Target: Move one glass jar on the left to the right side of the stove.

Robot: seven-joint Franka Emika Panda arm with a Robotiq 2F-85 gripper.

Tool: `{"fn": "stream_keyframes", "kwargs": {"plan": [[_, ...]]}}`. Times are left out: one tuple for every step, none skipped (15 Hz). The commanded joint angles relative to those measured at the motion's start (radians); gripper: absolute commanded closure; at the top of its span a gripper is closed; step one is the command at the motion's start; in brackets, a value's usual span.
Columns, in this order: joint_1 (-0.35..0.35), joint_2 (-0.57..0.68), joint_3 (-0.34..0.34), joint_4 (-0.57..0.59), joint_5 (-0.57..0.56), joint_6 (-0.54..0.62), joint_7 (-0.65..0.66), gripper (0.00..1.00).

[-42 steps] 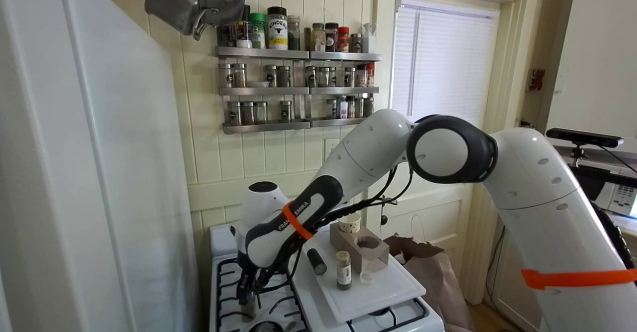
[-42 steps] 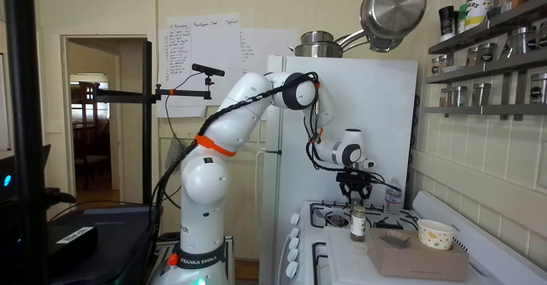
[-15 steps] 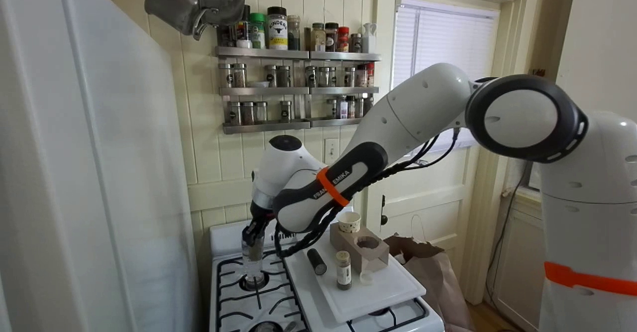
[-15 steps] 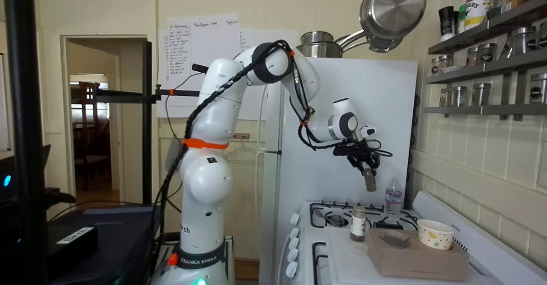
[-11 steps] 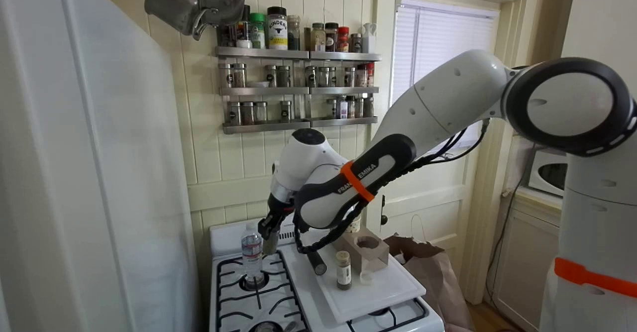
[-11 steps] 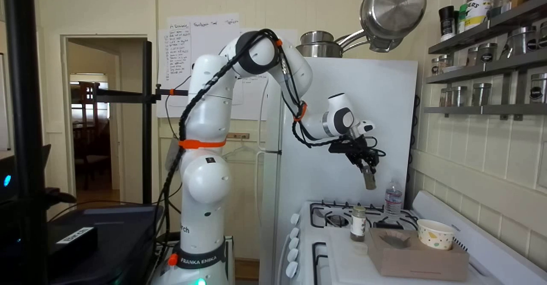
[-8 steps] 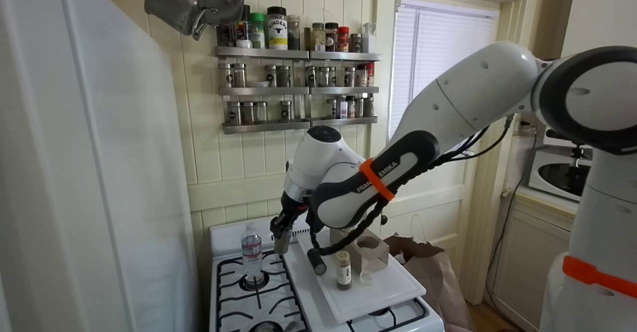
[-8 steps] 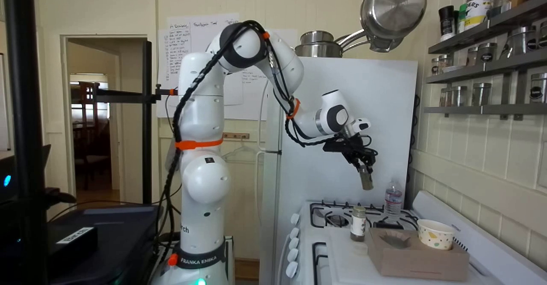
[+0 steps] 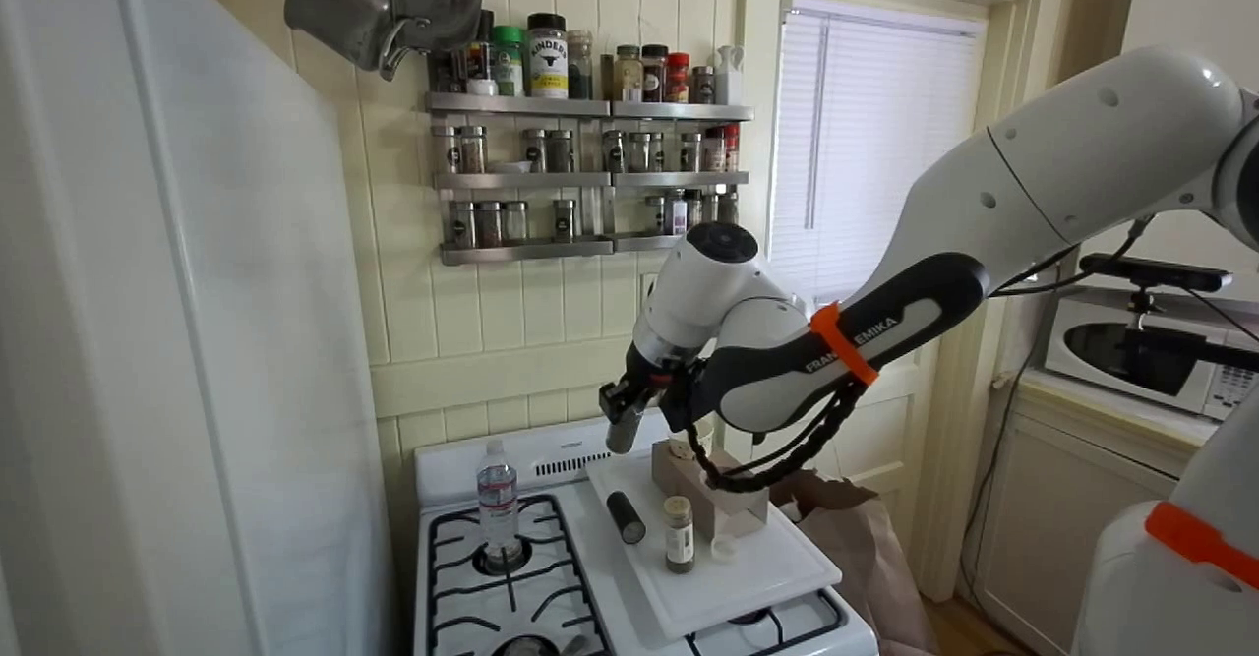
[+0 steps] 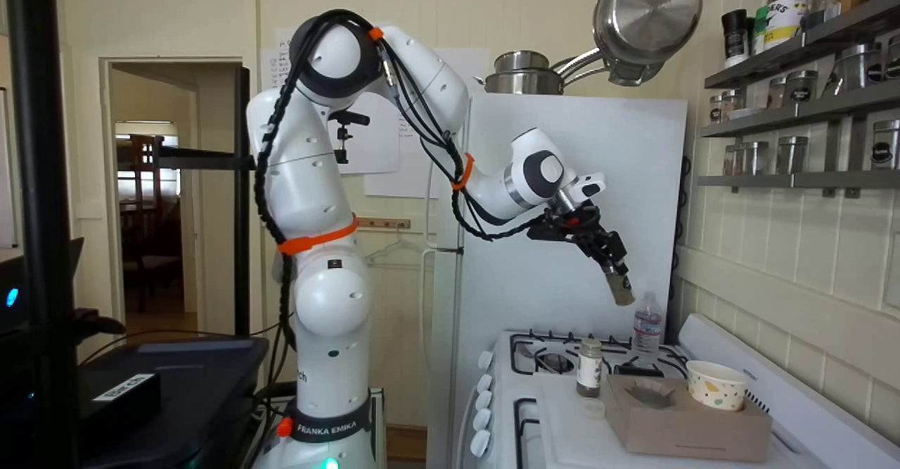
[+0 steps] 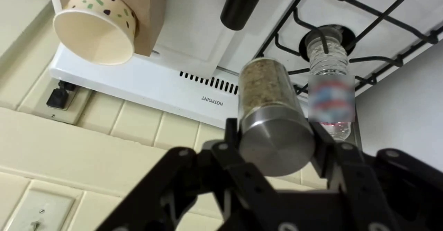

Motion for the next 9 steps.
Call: {"fn": "stream_keyframes", "kwargs": {"plan": [[0.001,0.001,0.002,-0.002,0.000,0.004,0.000,0.75],[0.010,0.023,-0.004,0.013,0.025,-0.009,-0.007,0.75],[0.030,0.047,-0.033,0.024,0.095,-0.022,-0.039,0.75],[0.050,0.062,-0.063,0.026,0.165,-0.025,-0.072,0.75],[0.051,0.075,-0.084,0.032,0.219,-0.038,-0.085,0.75],[-0.018,0.087,-0.027,0.037,0.310,-0.048,-0.137,0.75],[-0.039,0.104,-0.022,0.051,0.328,-0.066,-0.129,0.75],[-0.073,0.116,-0.005,0.064,0.320,-0.076,-0.102,0.75],[-0.099,0.120,0.006,0.076,0.305,-0.084,-0.074,0.75]]}}
